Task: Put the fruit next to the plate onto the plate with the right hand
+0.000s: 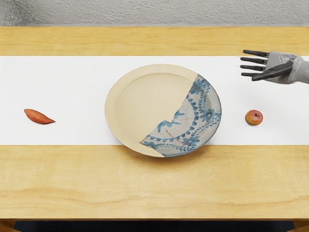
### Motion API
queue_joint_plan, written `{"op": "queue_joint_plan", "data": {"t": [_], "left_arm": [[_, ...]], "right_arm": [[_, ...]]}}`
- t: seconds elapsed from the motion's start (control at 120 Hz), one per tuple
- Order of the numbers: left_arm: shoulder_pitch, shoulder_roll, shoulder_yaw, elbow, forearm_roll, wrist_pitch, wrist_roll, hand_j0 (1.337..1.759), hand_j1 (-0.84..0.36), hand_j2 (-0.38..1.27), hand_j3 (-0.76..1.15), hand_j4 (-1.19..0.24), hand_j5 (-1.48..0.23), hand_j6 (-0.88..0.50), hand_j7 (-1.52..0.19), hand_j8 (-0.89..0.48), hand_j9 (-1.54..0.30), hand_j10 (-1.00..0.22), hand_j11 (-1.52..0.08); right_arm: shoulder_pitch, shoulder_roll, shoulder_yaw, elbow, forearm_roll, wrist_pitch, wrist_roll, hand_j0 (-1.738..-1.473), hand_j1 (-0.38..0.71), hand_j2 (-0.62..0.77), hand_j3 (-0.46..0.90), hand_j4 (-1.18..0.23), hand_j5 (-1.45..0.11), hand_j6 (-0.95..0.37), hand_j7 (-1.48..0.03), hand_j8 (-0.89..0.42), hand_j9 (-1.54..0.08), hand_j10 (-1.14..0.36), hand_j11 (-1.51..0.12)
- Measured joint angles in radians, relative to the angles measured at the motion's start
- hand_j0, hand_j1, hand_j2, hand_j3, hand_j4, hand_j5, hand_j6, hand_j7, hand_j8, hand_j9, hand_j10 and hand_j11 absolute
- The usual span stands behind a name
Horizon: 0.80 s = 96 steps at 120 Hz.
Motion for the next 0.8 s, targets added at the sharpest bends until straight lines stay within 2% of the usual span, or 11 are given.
{"op": "queue_joint_plan", "data": {"t": [0.125,0.2,0.333,0.367,0.442,0.55,0.675,0.8], "left_arm": [[0.0,0.0,0.0,0.0,0.0,0.0,0.0,1.658,0.06,0.05,0.0,-0.24,-0.32,-0.25,-0.32,-0.25,-0.32,-0.24,-0.32],[0.0,0.0,0.0,0.0,0.0,0.0,0.0,1.658,0.06,0.05,0.0,-0.25,-0.32,-0.25,-0.32,-0.25,-0.32,-0.24,-0.32],[0.0,0.0,0.0,0.0,0.0,0.0,0.0,1.658,0.06,0.05,0.0,-0.25,-0.32,-0.25,-0.32,-0.25,-0.32,-0.24,-0.32],[0.0,0.0,0.0,0.0,0.0,0.0,0.0,1.658,0.06,0.05,0.0,-0.25,-0.32,-0.25,-0.32,-0.25,-0.32,-0.24,-0.32],[0.0,0.0,0.0,0.0,0.0,0.0,0.0,1.658,0.06,0.05,0.0,-0.25,-0.32,-0.25,-0.32,-0.25,-0.32,-0.24,-0.32],[0.0,0.0,0.0,0.0,0.0,0.0,0.0,1.658,0.06,0.05,0.0,-0.25,-0.32,-0.25,-0.32,-0.25,-0.32,-0.24,-0.32],[0.0,0.0,0.0,0.0,0.0,0.0,0.0,1.658,0.06,0.05,0.0,-0.25,-0.32,-0.25,-0.32,-0.25,-0.32,-0.24,-0.32],[0.0,0.0,0.0,0.0,0.0,0.0,0.0,1.658,0.06,0.05,0.0,-0.25,-0.32,-0.25,-0.32,-0.25,-0.32,-0.24,-0.32]], "right_arm": [[0.0,-0.004,0.001,0.001,0.0,0.0,-0.003,-1.658,-0.31,-0.01,0.0,-0.03,-0.04,-0.03,-0.04,-0.03,-0.04,-0.03,-0.04],[0.002,-0.005,0.003,-0.003,-0.023,0.0,0.02,-1.658,-0.31,-0.01,0.0,-0.03,-0.04,-0.03,-0.04,-0.03,-0.04,-0.03,-0.04],[-0.005,-0.043,0.11,0.033,-0.328,0.0,0.053,-1.658,-0.31,-0.01,0.0,-0.03,-0.05,-0.03,-0.05,-0.03,-0.05,-0.03,-0.05],[-0.012,-0.07,0.13,0.085,-0.425,0.0,0.082,-1.658,-0.31,-0.01,0.0,-0.04,-0.05,-0.03,-0.05,-0.03,-0.05,-0.04,-0.05],[-0.039,-0.154,0.152,0.264,-0.606,0.0,0.141,-1.658,-0.3,-0.01,0.0,-0.04,-0.05,-0.04,-0.05,-0.04,-0.05,-0.04,-0.05],[-0.102,-0.236,0.163,0.491,-0.78,-0.024,0.173,-1.658,-0.3,-0.01,0.0,-0.04,-0.05,-0.04,-0.05,-0.04,-0.05,-0.04,-0.05],[-0.148,-0.268,0.132,0.656,-0.892,-0.197,0.129,-1.658,-0.3,-0.01,0.0,-0.04,-0.05,-0.04,-0.05,-0.04,-0.05,-0.04,-0.05],[-0.165,-0.27,0.103,0.729,-0.955,-0.372,0.067,-1.658,-0.3,-0.01,0.0,-0.04,-0.05,-0.04,-0.05,-0.04,-0.05,-0.04,-0.05]]}}
